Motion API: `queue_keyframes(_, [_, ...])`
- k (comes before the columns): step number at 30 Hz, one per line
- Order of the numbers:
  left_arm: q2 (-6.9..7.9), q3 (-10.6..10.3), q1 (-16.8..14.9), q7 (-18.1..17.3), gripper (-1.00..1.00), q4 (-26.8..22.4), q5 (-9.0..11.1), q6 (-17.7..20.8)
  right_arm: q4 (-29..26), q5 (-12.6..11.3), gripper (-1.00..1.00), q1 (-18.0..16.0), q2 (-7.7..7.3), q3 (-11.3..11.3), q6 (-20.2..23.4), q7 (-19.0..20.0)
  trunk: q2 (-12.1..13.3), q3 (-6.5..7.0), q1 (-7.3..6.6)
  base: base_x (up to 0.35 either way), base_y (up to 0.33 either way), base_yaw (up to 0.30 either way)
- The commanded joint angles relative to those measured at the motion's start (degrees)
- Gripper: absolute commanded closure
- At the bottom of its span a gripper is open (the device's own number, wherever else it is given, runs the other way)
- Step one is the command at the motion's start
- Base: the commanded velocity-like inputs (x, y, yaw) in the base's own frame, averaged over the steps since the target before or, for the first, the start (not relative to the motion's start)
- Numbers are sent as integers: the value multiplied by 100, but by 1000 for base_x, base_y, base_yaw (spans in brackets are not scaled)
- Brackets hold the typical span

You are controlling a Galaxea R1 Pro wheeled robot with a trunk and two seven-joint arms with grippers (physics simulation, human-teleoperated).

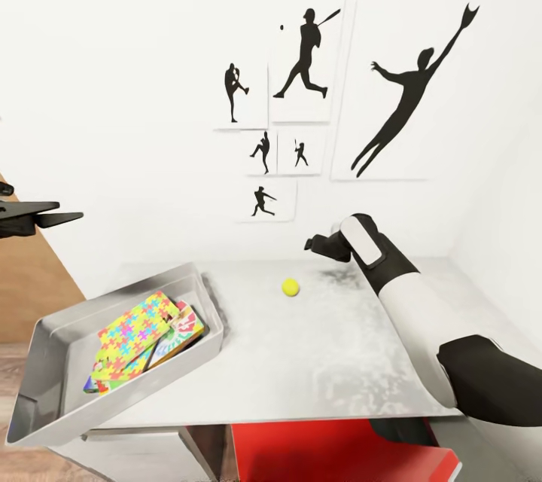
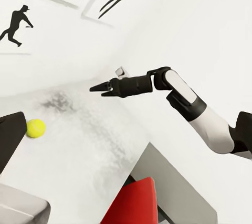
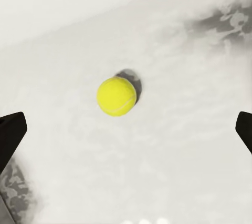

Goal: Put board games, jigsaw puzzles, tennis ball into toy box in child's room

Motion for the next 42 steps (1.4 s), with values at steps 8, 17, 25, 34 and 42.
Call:
queue_keyframes(8, [-6,-1,-98,-25,-100,-4,11,65,26,-63,-100,-96,-2,18,-7,-58,-13,-88,3,0,0,0])
queue_keyframes(17, [-187,-11,-106,-25,-100,-42,6,65,30,-58,-100,-107,43,49,-6,-58,-13,-172,3,0,0,0])
queue_keyframes(25, [-289,-13,-165,-25,-100,-233,-5,65,22,-57,-100,-278,52,51,35,-59,-13,-246,3,0,0,0])
queue_keyframes(34, [-243,-12,-253,-25,-100,-367,10,81,-21,-72,-100,-471,90,58,135,-72,-13,-330,3,0,0,0])
queue_keyframes(42, [-193,-3,-264,-25,-100,-442,16,90,-51,-77,-100,-566,99,60,310,-75,-13,-405,3,0,0,0])
